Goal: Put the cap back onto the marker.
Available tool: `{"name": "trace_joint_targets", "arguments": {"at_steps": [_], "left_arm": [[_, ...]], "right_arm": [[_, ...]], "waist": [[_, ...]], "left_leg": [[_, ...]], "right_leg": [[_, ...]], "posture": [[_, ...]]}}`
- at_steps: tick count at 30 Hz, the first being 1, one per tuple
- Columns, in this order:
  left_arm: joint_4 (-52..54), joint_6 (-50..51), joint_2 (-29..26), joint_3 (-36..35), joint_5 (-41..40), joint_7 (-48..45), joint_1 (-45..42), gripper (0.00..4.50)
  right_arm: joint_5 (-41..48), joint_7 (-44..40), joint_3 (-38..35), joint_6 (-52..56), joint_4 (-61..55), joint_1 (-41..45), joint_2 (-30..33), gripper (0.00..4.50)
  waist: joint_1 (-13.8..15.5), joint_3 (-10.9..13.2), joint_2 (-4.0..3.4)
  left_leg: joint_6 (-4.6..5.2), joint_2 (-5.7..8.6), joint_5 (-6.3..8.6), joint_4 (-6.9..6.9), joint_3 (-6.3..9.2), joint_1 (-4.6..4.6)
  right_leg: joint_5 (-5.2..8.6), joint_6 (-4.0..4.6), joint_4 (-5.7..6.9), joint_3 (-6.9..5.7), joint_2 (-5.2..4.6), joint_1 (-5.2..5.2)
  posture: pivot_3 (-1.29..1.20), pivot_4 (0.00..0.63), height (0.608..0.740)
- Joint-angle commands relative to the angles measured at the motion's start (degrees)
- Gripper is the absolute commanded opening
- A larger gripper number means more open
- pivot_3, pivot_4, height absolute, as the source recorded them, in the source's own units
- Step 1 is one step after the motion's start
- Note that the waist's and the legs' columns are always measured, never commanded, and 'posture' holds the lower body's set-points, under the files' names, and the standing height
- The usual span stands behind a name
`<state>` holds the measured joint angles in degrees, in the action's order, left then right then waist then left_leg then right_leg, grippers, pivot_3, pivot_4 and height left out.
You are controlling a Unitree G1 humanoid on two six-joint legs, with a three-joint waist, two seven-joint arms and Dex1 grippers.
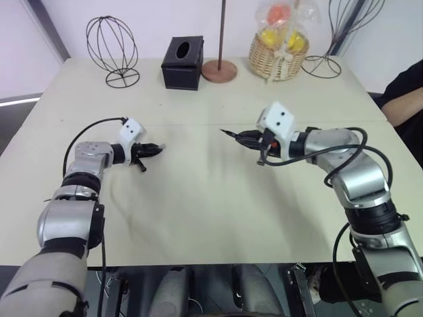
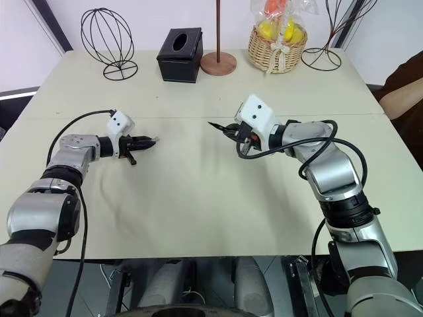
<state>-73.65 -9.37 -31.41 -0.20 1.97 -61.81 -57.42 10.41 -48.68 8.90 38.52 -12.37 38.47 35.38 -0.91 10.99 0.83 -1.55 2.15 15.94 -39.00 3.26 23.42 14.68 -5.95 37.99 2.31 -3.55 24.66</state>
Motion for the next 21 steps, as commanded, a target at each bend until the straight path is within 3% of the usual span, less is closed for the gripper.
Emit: {"name": "trace_joint_targets", "arguments": {"at_steps": [1, 7, 21], "left_arm": [[0.1, -0.2, -0.4, 0.0, 0.8, 0.3, 0.0, 0.06], [1.4, -1.8, -1.5, 0.3, 0.9, -2.3, -1.8, 0.06], [15.6, -5.6, -2.9, 3.7, -0.4, -24.0, -9.8, 0.06]], "right_arm": [[0.7, 0.2, -1.7, -0.7, -1.8, 0.1, 0.9, 0.00], [-0.1, -1.5, -1.6, -2.9, 0.1, 0.5, 3.1, 0.00], [-2.5, -13.0, 2.4, -13.7, 6.1, 8.3, 9.1, 0.00]], "waist": [[0.0, 0.0, 0.00], [0.0, 0.0, 0.00], [-0.3, 0.0, 0.04]], "left_leg": [[0.00, 0.00, 0.00, 0.00, 0.00, 0.00], [0.00, 0.00, 0.00, 0.00, -0.01, 0.00], [0.00, -0.03, 0.00, 0.00, -0.03, 0.03]], "right_leg": [[0.00, 0.00, 0.00, 0.00, 0.00, 0.00], [0.00, 0.00, 0.00, 0.00, 0.00, 0.00], [0.01, -0.01, -0.03, -0.01, 0.03, 0.00]], "posture": [[0.00, 0.150, 0.740], [0.00, 0.150, 0.740], [0.00, 0.150, 0.740]]}}
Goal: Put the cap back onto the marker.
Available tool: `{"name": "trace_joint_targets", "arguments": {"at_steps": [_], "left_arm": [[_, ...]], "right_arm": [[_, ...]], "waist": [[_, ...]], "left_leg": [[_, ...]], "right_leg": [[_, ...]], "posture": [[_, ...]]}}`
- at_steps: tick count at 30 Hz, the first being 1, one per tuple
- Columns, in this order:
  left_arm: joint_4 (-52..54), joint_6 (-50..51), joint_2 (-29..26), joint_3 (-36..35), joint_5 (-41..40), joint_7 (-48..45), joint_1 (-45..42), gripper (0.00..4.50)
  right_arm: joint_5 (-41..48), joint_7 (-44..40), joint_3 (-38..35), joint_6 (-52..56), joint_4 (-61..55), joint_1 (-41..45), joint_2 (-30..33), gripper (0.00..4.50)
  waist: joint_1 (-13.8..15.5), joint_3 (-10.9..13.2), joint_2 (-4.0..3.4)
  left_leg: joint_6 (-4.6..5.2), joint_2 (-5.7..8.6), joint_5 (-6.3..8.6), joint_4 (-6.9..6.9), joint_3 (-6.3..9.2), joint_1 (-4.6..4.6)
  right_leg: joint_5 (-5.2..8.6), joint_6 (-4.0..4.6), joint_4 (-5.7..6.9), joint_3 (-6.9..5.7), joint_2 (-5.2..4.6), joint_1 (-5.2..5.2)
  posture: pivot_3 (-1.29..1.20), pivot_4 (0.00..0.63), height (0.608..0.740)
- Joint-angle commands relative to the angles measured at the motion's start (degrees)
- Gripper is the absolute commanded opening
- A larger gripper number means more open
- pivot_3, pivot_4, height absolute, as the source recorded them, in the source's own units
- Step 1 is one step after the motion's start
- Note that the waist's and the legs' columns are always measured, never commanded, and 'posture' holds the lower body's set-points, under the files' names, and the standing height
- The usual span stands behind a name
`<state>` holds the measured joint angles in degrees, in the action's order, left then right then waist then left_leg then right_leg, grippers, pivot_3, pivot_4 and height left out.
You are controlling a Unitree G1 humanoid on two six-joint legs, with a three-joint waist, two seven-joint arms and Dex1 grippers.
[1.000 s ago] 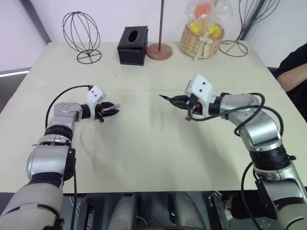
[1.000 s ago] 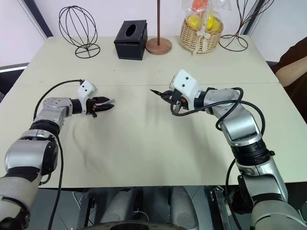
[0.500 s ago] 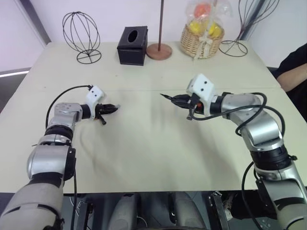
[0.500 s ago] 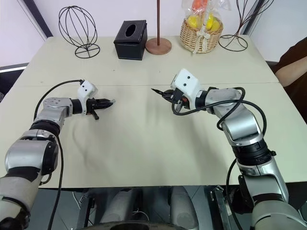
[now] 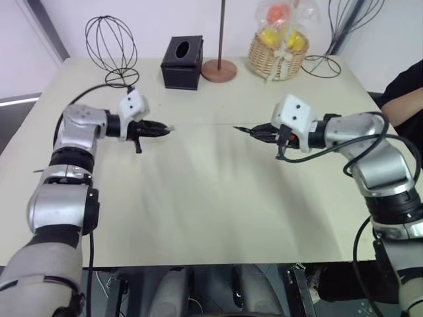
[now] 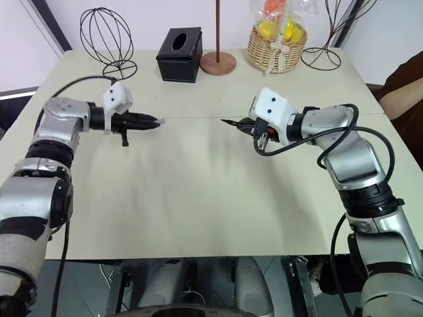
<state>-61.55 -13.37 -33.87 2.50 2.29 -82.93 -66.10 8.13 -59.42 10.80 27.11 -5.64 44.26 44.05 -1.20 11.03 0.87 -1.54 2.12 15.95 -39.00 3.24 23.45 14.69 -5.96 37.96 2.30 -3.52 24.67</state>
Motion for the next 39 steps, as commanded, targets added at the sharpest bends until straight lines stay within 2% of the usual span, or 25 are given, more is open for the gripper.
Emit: {"name": "trace_joint_targets", "arguments": {"at_steps": [1, 15, 24, 39], "left_arm": [[4.4, -1.9, -0.2, 1.3, -0.7, -3.3, -1.2, 0.06], [8.3, -5.9, 5.9, 6.4, 0.2, -2.8, -4.2, 0.06], [12.1, -3.3, 6.4, 6.0, -2.7, -3.5, -3.2, 0.06], [15.6, -2.3, 6.0, 7.4, -2.7, -3.3, -0.4, 0.06]], "right_arm": [[-0.3, -2.9, 0.9, -2.8, -0.6, 3.0, 0.2, 0.00], [-2.9, -4.6, 4.2, -6.2, 3.8, 6.5, -4.8, 0.00], [-3.8, -3.9, 3.5, -6.3, 4.7, 5.9, -5.1, 0.00], [-3.7, -3.3, 3.5, -5.9, 4.1, 5.8, -5.9, 0.00]], "waist": [[0.0, 0.0, -0.01], [0.2, 0.0, -0.01], [0.1, 0.0, -0.01], [0.2, 0.0, -0.01]], "left_leg": [[0.00, -0.01, 0.00, 0.00, 0.00, 0.00], [0.00, 0.00, 0.00, -0.03, 0.02, 0.01], [0.00, -0.01, 0.00, -0.02, 0.02, 0.01], [0.00, -0.01, 0.00, -0.02, 0.03, 0.01]], "right_leg": [[0.00, 0.00, 0.00, 0.00, 0.01, 0.00], [0.00, 0.00, 0.00, 0.00, -0.01, 0.00], [0.00, 0.00, 0.00, 0.01, 0.00, 0.02], [0.00, 0.00, 0.01, 0.01, 0.00, 0.02]], "posture": [[0.00, 0.150, 0.740], [0.00, 0.150, 0.740], [0.00, 0.150, 0.740], [0.00, 0.150, 0.740]]}}
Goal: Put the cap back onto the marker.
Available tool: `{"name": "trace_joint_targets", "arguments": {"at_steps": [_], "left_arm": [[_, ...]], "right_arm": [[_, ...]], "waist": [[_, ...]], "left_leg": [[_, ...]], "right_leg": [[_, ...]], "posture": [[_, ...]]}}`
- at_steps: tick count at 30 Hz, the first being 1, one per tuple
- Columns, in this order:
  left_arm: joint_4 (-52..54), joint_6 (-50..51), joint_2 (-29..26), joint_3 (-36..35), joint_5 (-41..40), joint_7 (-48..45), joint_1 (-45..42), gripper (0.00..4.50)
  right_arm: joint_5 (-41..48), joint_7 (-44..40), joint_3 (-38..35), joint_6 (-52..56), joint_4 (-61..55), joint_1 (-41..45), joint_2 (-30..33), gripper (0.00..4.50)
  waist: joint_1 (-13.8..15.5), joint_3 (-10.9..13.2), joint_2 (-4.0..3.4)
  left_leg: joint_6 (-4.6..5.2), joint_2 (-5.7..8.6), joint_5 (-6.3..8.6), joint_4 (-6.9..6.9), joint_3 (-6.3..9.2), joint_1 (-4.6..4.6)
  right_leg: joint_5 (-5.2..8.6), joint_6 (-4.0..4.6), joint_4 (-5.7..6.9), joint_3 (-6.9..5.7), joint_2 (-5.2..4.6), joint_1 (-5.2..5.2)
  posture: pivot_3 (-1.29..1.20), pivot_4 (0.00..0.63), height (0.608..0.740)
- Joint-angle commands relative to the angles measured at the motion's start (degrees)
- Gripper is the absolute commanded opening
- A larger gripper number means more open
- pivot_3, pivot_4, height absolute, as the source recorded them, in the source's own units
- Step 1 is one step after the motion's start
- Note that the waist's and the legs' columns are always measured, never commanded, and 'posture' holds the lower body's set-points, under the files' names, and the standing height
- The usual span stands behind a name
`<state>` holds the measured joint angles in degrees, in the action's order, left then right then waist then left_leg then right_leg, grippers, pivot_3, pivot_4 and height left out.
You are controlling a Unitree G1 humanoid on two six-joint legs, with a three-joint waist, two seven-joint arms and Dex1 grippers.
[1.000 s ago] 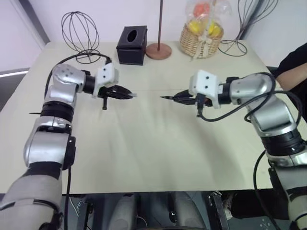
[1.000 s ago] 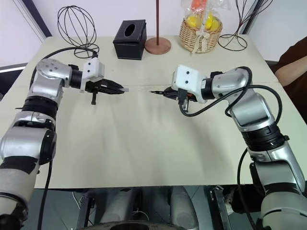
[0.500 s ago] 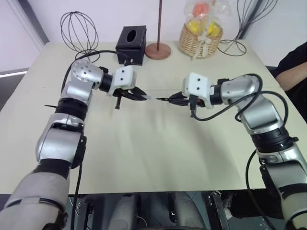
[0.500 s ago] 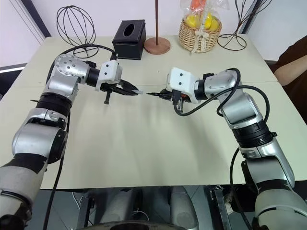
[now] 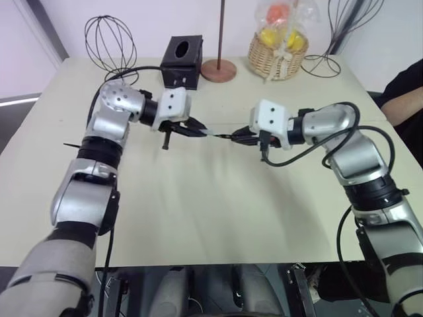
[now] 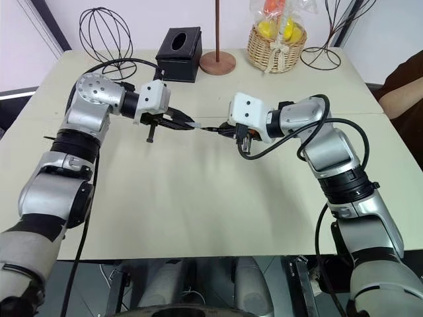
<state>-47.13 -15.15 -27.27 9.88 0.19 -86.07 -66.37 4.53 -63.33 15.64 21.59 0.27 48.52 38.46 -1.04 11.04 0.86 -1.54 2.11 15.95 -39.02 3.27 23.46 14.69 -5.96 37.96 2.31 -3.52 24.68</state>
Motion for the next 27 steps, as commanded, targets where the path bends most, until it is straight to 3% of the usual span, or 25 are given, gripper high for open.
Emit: {"name": "trace_joint_targets", "arguments": {"at_steps": [1, 27], "left_arm": [[1.1, -0.5, -0.7, 0.0, -0.5, 0.0, -0.1, 0.06], [-1.7, -1.9, 0.9, 0.2, -0.2, 2.9, -1.6, 0.06]], "right_arm": [[-0.1, 0.7, -1.3, -0.3, -1.9, 1.4, -0.3, 0.00], [0.6, 1.4, -1.3, 1.2, -3.4, 0.4, -0.9, 0.00]], "waist": [[0.0, 0.0, 0.00], [0.0, 0.0, 0.00]], "left_leg": [[0.00, 0.00, 0.00, 0.00, 0.00, 0.00], [0.00, 0.00, 0.00, 0.00, 0.00, 0.00]], "right_leg": [[0.00, 0.00, 0.00, 0.00, 0.00, 0.00], [0.00, 0.00, 0.00, 0.00, 0.00, 0.00]], "posture": [[0.00, 0.150, 0.740], [0.00, 0.150, 0.740]]}}
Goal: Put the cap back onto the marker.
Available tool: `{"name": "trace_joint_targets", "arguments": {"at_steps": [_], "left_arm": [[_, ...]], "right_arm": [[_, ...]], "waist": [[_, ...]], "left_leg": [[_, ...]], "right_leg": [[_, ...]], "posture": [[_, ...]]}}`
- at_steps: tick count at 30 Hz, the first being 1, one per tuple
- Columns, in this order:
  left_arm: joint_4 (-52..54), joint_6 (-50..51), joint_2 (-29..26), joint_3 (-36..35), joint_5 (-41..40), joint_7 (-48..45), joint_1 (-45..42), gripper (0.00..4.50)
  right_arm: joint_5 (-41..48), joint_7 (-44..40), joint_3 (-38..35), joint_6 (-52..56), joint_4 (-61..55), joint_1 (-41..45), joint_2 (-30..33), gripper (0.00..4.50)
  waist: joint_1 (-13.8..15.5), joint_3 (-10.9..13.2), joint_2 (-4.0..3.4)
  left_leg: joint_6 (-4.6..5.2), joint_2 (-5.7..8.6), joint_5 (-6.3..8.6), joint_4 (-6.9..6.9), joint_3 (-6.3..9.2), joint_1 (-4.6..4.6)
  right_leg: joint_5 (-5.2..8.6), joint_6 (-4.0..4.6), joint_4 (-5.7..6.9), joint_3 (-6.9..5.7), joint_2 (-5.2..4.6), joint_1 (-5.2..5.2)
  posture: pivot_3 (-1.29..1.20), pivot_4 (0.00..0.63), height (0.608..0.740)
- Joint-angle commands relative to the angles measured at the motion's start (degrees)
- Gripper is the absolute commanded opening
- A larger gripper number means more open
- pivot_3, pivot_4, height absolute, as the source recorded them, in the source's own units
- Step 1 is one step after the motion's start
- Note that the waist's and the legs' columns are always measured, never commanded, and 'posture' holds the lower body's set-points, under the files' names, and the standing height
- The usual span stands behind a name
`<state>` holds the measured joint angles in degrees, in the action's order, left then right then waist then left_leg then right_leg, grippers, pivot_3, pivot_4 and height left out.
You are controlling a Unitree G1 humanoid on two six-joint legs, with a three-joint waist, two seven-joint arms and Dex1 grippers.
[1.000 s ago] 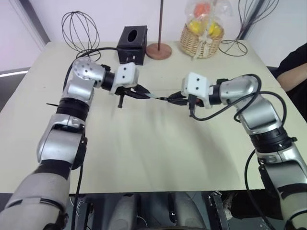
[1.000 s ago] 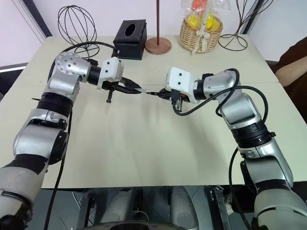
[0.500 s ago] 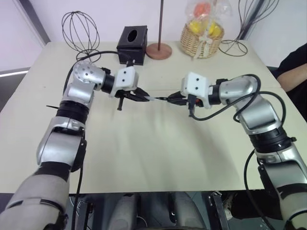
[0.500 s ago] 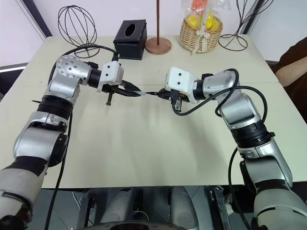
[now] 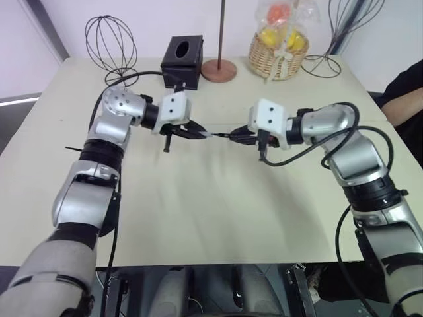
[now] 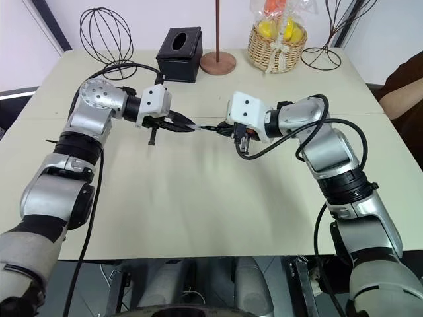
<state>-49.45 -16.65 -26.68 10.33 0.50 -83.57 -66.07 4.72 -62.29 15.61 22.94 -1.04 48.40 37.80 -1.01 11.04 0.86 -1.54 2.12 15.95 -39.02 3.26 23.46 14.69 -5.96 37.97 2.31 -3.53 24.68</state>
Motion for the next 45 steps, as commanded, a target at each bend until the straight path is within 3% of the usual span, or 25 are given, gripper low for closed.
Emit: {"name": "trace_joint_targets", "arguments": {"at_steps": [1, 16, 45], "left_arm": [[0.8, -0.3, 0.5, -0.2, -0.6, 0.4, -1.8, 0.06], [1.1, 0.2, -2.5, -0.5, -0.6, -1.5, -1.4, 0.06], [3.0, 2.1, -1.7, -1.1, -2.3, -1.4, -1.8, 0.06]], "right_arm": [[0.4, 0.4, -1.2, -0.1, -2.1, 0.5, -0.2, 0.00], [-0.1, 0.8, -1.8, -0.4, -1.0, 0.4, 0.1, 0.00], [-0.1, 1.3, -1.5, -0.8, -0.6, -0.6, -0.3, 0.00]], "waist": [[0.0, 0.0, 0.00], [0.0, 0.0, 0.00], [0.0, 0.0, 0.00]], "left_leg": [[0.00, 0.00, 0.00, 0.00, 0.00, 0.00], [0.00, 0.00, 0.00, 0.00, 0.00, 0.00], [0.00, 0.00, 0.00, -0.01, 0.00, 0.00]], "right_leg": [[0.00, 0.00, 0.00, 0.00, 0.00, 0.00], [0.00, 0.00, 0.00, 0.00, 0.01, 0.00], [0.00, 0.00, 0.00, 0.00, 0.00, 0.00]], "posture": [[0.00, 0.150, 0.740], [0.00, 0.150, 0.740], [0.00, 0.150, 0.740]]}}
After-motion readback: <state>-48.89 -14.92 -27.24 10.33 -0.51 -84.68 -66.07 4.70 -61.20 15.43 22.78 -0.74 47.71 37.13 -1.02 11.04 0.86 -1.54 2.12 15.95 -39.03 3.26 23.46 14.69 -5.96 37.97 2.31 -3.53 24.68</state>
